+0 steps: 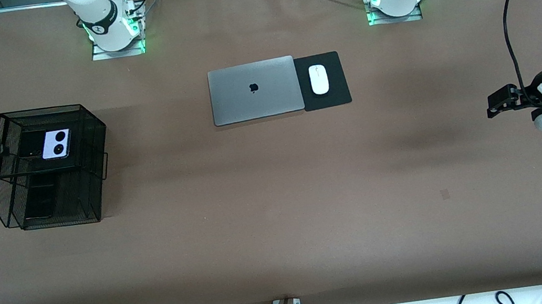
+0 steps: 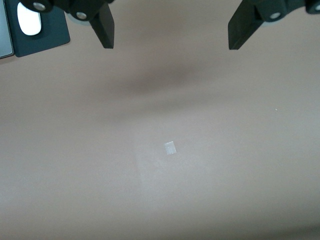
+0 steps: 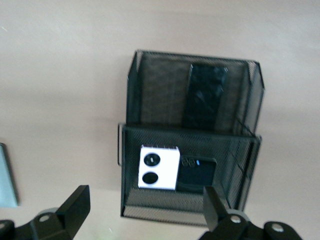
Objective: Place phones with both arms
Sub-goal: 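Open the right gripper and withdraw it from the organizer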
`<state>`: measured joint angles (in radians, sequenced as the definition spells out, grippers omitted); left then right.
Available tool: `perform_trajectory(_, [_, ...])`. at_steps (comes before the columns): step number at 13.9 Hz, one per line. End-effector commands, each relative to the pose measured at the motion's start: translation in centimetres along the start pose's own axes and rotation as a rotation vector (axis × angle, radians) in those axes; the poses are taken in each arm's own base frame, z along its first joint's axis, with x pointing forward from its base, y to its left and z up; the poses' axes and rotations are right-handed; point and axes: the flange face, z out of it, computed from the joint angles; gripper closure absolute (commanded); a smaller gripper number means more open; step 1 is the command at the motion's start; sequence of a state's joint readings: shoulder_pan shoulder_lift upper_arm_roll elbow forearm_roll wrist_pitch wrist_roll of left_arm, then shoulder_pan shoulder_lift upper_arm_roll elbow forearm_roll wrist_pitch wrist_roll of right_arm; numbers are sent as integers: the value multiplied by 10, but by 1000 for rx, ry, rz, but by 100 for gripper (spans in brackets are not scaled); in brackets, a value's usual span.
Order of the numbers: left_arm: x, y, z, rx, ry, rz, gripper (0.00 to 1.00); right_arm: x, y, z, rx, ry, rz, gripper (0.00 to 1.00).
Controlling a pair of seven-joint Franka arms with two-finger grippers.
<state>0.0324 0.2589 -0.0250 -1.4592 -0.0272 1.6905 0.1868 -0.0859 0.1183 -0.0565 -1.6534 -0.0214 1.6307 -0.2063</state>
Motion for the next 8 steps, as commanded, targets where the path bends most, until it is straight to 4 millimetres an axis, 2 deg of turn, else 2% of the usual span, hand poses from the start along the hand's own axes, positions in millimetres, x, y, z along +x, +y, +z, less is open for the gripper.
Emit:
perform_trajectory(1, [-5,2,-9,28,13,13,0,-26,-37,-18,-65,31,6,0])
perform_trajectory(2, [-5,2,-9,28,13,13,0,-33,-41,-22,-58,23,7,0])
perform_trajectory(5, [-7,-1,-10,32,14,-11,0,-30,-42,-31,-51,71,14,0])
perform_trajectory(6, [-7,0,-11,32,18,-39,0,-35,-32,-43,-11,114,39,0])
perform_trajectory(8, [-8,2,-13,33,18,-79,0,-35,-36,-46,53,120,43,0])
